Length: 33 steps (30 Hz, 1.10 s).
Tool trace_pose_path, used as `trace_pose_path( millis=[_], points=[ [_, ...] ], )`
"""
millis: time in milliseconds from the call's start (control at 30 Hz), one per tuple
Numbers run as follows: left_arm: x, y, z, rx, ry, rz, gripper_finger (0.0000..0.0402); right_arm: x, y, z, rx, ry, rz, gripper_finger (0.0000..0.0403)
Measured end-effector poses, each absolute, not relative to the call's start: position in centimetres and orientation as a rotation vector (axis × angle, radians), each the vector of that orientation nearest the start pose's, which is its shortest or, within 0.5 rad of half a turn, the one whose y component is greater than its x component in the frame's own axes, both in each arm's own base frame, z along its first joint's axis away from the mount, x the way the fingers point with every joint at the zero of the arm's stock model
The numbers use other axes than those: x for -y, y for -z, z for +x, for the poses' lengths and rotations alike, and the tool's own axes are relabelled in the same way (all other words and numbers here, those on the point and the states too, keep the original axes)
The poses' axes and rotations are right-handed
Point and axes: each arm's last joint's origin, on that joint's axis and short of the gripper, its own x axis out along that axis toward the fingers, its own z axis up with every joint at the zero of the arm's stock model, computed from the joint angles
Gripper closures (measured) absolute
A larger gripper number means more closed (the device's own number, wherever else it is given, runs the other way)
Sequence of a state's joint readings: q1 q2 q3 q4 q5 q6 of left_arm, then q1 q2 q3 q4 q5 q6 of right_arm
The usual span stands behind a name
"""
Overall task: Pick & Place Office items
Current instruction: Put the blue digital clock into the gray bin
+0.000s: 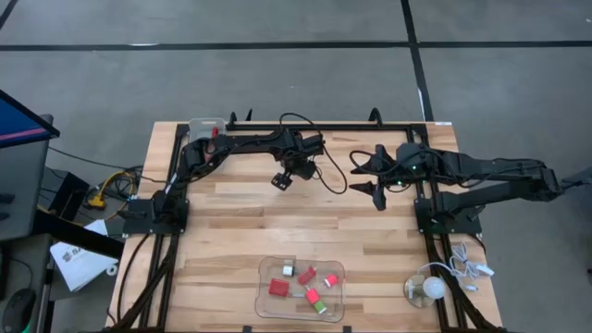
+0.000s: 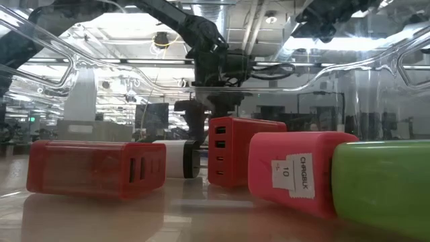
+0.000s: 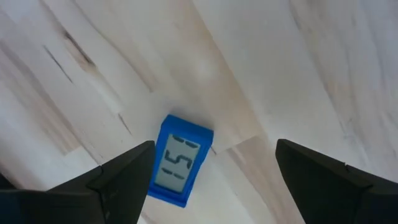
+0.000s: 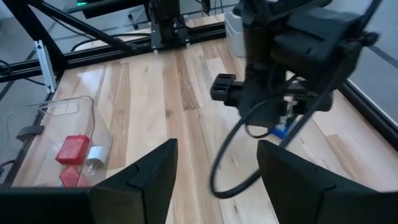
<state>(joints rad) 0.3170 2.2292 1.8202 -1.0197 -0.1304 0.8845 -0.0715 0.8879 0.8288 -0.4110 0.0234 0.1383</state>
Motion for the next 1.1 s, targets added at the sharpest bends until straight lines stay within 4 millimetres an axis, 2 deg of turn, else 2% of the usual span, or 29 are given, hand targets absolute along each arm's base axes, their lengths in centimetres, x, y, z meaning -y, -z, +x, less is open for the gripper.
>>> trace_pose_path(
  millis=[200, 433, 700, 1100],
  points=[
    [-14.5, -17.1, 42.5, -1.425, 0.284, 0.557, 0.0073, 1.3, -31.0, 18.7, -0.461, 0.122, 0.154, 0.0188],
    [-15.3, -16.5, 41.8, -1.467, 0.277, 0.436, 0.0073, 1.3, -31.1, 18.8, -0.455, 0.123, 0.156, 0.0188],
    [-16.8, -16.6, 41.6, -1.413, 0.254, 0.392, 0.0073, 1.4, -31.3, 18.9, -0.431, 0.121, 0.149, 0.0188],
    [-17.8, -16.7, 41.7, -1.347, 0.237, 0.366, 0.0073, 1.5, -31.4, 18.9, -0.421, 0.126, 0.14, 0.0188]
  ],
)
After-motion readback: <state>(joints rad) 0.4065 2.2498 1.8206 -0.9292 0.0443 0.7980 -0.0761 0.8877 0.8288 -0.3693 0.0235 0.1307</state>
